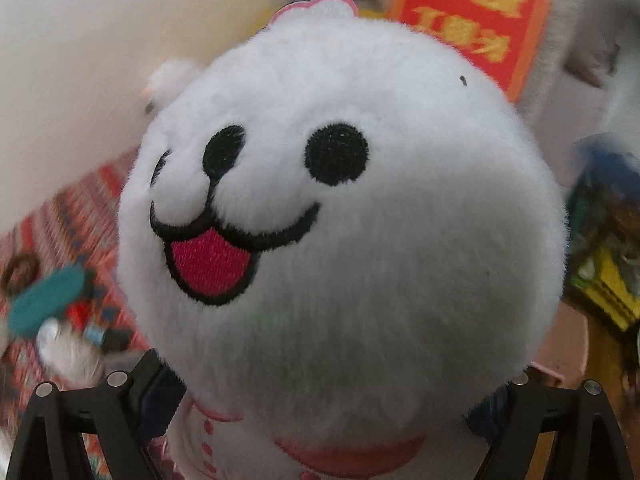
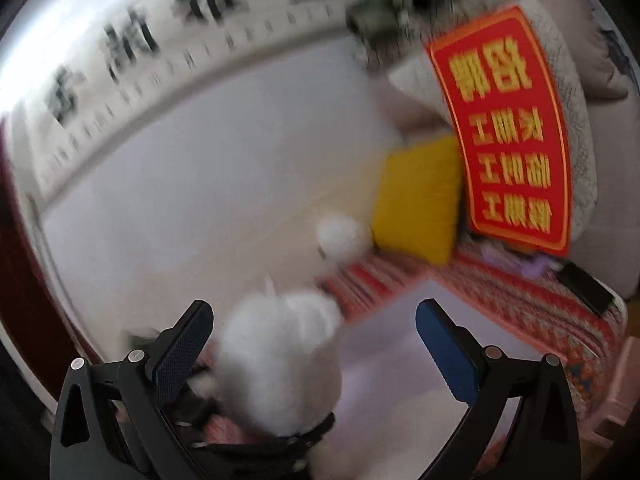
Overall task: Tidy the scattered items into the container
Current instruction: 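Carry both white plush bears into the pink box and open both tools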
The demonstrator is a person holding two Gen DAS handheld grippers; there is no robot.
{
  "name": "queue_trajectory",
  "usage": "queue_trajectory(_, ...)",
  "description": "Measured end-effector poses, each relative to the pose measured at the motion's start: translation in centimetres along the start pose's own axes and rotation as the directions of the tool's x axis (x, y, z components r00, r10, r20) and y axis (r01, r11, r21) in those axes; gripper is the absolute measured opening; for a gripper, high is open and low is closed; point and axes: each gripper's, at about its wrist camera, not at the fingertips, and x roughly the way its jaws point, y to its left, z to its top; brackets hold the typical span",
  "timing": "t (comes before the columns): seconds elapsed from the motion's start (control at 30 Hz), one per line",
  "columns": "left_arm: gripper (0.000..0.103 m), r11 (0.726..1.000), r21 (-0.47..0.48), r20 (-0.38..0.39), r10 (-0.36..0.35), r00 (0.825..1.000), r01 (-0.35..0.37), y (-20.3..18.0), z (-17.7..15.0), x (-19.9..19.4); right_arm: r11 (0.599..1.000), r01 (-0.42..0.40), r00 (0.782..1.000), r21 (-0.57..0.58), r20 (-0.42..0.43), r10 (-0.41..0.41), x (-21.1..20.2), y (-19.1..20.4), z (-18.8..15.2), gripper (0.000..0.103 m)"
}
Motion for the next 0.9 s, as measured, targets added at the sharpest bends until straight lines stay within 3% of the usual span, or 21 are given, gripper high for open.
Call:
queue_trajectory(0.07, 0.093, 0.999, 0.017, 0.024, -0.035, 0.999, 0.034, -0.8, -0.2, -0.3, 0.99, -0.024, 0.998, 0.138, -0.05, 0.032, 1.6, -2.6, 0.0, 0.103)
queue_trajectory(0.13, 0.093, 0.998, 0.062, 0.035, -0.031, 0.999, 0.029, -2.0, -0.6, -0.2, 0.983, 0.081, 0.997, 0.166, -0.035, -0.076, 1.3, -3.9, 0.3, 0.103)
queue_trajectory(0.23, 0.093, 0.992, 0.119, 0.059, -0.06, 0.997, 0.052, -4.1, -0.9, -0.7, 0.975, 0.139, 0.99, 0.176, 0.014, -0.143, 0.2, -4.7, 0.9, 0.103)
queue_trajectory(0.33, 0.094, 0.988, 0.145, 0.064, -0.069, 0.996, 0.059, -5.7, -0.7, -0.6, 0.977, 0.047, 0.997, 0.21, 0.047, -0.058, -0.7, -5.0, 1.4, 0.103)
queue_trajectory(0.43, 0.094, 0.98, 0.196, 0.109, -0.005, 0.994, -0.017, -7.2, -0.5, -0.4, 0.967, -0.118, 0.99, 0.226, -0.045, 0.132, 1.3, -4.6, 1.0, 0.103)
queue_trajectory(0.5, 0.093, 0.98, 0.196, 0.149, -0.011, 0.989, -0.018, -7.6, -0.1, -0.9, 0.93, -0.228, 0.963, 0.288, -0.075, 0.259, 2.7, -5.0, 0.5, 0.103)
queue_trajectory(0.57, 0.093, 0.977, 0.212, 0.145, -0.019, 0.989, -0.012, -7.7, 0.2, -0.7, 0.852, -0.357, 0.91, 0.383, -0.064, 0.41, 4.3, -6.4, 0.2, 0.102)
queue_trajectory(0.6, 0.093, 0.976, 0.217, 0.138, -0.029, 0.99, -0.001, -7.7, 0.3, -0.6, 0.802, -0.416, 0.875, 0.428, -0.053, 0.482, 5.1, -7.1, 0.1, 0.082)
queue_trajectory(0.73, 0.093, 0.979, 0.202, 0.143, -0.066, 0.988, 0.036, -7.0, 0.3, -0.9, 0.699, -0.49, 0.824, 0.52, 0.015, 0.566, 6.9, -9.6, -0.4, 0.068)
queue_trajectory(0.77, 0.093, 0.977, 0.197, 0.15, -0.109, 0.983, 0.078, -6.5, 0.0, -1.6, 0.689, -0.483, 0.829, 0.541, 0.029, 0.559, 7.2, -10.4, -0.5, 0.068)
queue_trajectory(0.83, 0.093, 0.974, 0.185, 0.171, -0.163, 0.972, 0.131, -5.6, -0.2, -3.2, 0.73, -0.425, 0.875, 0.536, 0.038, 0.482, 7.3, -11.6, -0.5, 0.066)
queue_trajectory(0.9, 0.095, 0.975, 0.172, 0.206, -0.172, 0.963, 0.138, -4.7, -0.6, -4.8, 0.79, -0.33, 0.927, 0.517, 0.02, 0.374, 7.9, -12.6, -0.5, 0.067)
